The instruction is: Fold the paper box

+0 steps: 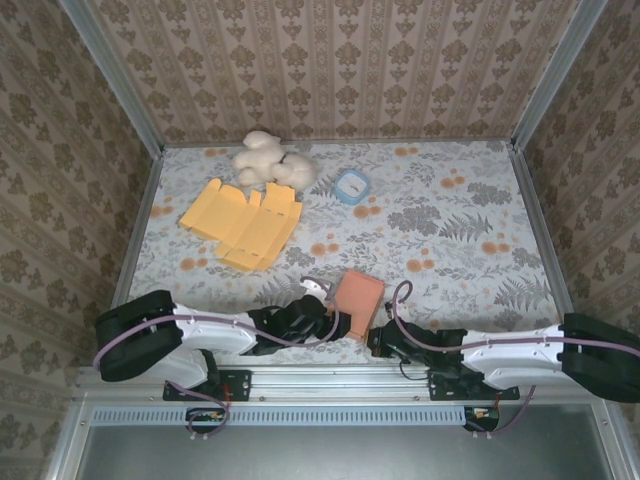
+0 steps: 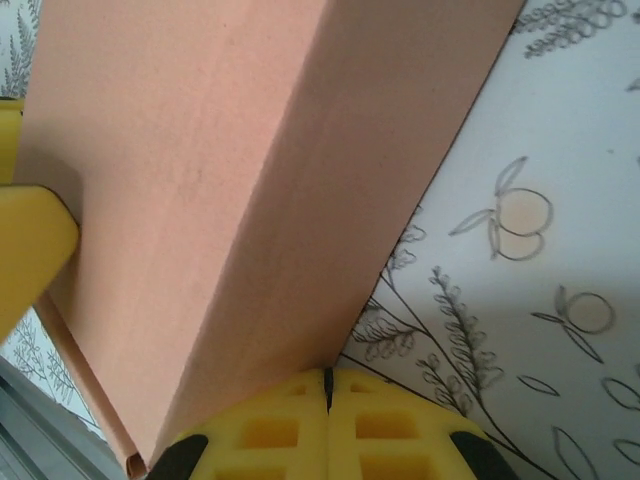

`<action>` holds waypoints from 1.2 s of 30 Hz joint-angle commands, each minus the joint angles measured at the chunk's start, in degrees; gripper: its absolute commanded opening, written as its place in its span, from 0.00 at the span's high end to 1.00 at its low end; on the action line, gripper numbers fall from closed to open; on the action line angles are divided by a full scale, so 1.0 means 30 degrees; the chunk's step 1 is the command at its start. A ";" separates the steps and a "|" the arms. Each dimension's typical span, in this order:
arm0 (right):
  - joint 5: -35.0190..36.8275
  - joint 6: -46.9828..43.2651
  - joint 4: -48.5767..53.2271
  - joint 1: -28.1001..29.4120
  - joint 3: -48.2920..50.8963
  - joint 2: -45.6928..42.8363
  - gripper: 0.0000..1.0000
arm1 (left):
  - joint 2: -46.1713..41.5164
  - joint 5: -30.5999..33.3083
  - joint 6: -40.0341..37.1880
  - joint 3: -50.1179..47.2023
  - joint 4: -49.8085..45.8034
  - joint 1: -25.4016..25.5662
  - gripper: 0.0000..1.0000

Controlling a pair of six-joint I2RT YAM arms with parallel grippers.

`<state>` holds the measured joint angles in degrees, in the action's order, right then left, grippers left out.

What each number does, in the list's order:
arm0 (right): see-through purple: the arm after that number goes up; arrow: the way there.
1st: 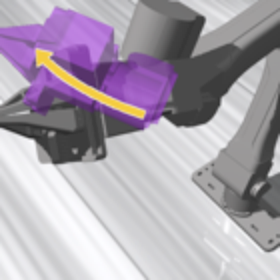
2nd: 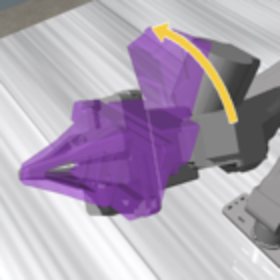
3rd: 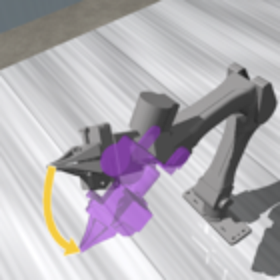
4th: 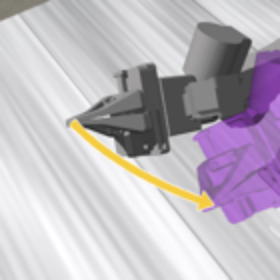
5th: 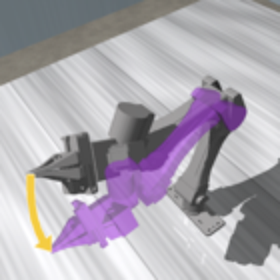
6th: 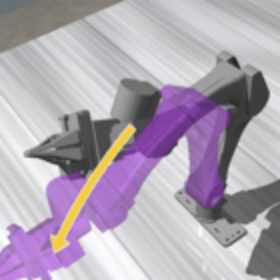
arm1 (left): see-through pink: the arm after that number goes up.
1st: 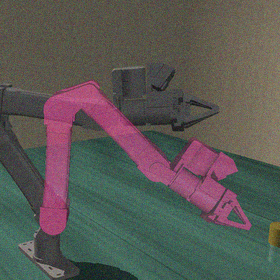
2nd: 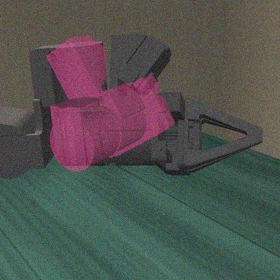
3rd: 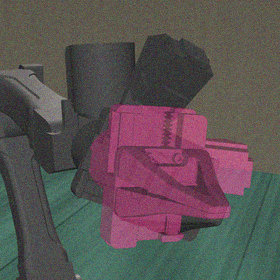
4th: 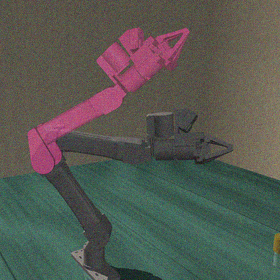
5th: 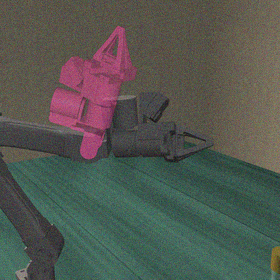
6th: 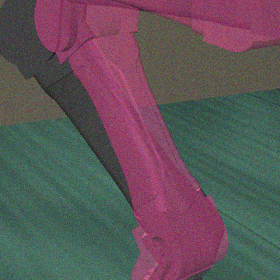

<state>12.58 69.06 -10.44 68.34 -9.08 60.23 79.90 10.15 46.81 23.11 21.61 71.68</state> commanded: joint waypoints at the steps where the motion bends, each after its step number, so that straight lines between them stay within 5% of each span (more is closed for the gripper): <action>1: 0.0454 0.0223 -0.1994 0.0262 -0.0806 0.1200 1.00 | 0.0666 0.0219 0.0496 0.0206 0.0693 0.0627 0.27; 10: 0.2849 0.0815 -0.7156 0.1432 -0.2101 0.4440 1.00 | 0.2571 -0.0690 0.1132 0.1123 0.2970 0.1098 0.27; 16: 0.6884 0.1763 -0.6305 0.3205 -0.3066 0.5724 1.00 | 0.1944 -0.0985 0.0585 0.1370 0.1968 -0.1535 0.28; 25: 0.8468 0.0468 -0.0286 0.3204 -0.4168 0.4750 0.94 | -0.2057 -0.0217 -0.0591 0.1209 -0.1971 -0.5451 0.24; 31: 0.8806 -0.2961 0.6550 0.2357 -0.5289 0.0479 0.74 | -0.6620 0.1031 0.0622 -0.1164 -0.3680 -0.5702 0.23; 33: 0.8079 -0.5112 0.8022 0.1320 -0.5863 -0.0686 0.57 | -0.7946 0.1515 0.1092 -0.1725 -0.4122 -0.5119 0.23; 36: 0.5405 -0.8043 0.9162 -0.1354 -0.6742 -0.0994 0.46 | -0.9134 0.3201 0.1771 -0.2033 -0.4541 -0.3378 0.22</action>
<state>33.87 56.29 7.66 69.21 -26.61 57.78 54.83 14.96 49.28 17.74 11.35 58.35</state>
